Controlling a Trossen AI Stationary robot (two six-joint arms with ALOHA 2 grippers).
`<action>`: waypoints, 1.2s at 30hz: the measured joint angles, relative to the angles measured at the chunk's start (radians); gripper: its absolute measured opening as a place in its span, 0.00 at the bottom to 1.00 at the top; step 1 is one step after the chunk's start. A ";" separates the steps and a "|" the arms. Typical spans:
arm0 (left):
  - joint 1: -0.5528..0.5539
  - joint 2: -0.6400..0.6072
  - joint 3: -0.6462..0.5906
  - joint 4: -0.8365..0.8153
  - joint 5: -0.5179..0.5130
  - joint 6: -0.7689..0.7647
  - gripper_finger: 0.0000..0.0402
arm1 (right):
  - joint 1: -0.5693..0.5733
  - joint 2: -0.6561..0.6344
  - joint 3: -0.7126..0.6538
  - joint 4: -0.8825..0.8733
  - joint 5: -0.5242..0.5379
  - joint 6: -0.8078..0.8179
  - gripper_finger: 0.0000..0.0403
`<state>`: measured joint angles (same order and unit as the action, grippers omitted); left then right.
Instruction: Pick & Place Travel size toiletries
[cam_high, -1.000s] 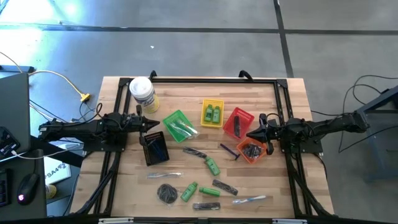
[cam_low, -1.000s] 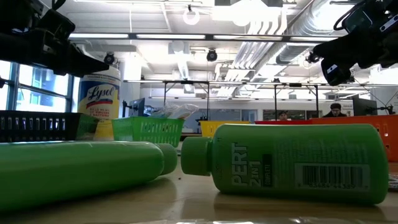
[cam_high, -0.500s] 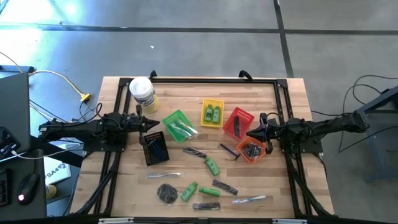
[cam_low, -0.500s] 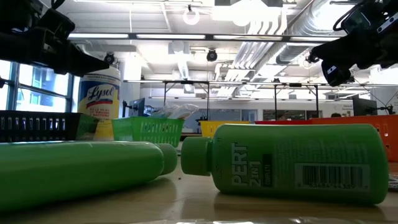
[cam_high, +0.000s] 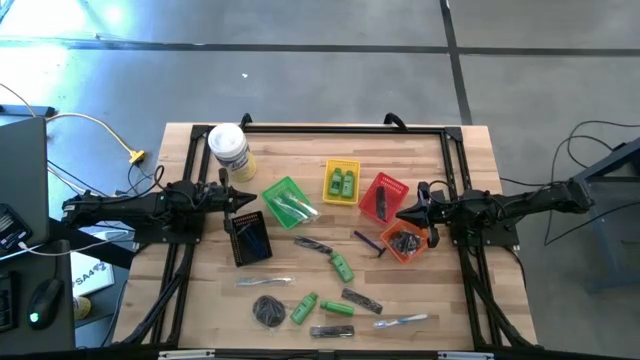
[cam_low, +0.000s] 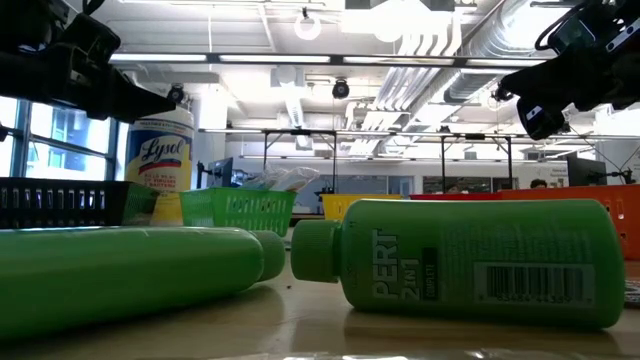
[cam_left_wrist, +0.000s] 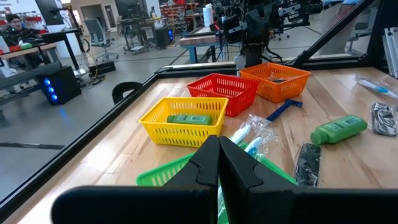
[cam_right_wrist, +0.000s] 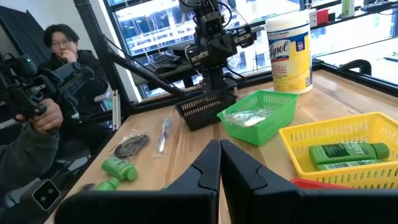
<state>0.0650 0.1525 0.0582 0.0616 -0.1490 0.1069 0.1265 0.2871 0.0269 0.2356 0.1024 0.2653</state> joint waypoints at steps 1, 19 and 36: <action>0.000 0.000 0.000 0.000 0.000 0.000 0.00 | 0.000 0.000 0.000 0.000 0.000 0.000 0.01; 0.000 0.000 0.000 0.012 0.000 -0.009 0.00 | 0.000 0.000 0.000 0.000 -0.001 0.003 0.01; 0.000 0.000 0.000 0.018 0.000 -0.011 0.00 | 0.000 0.000 0.000 -0.001 0.001 0.000 0.01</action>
<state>0.0650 0.1524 0.0582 0.0799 -0.1491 0.0954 0.1265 0.2871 0.0269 0.2348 0.1036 0.2657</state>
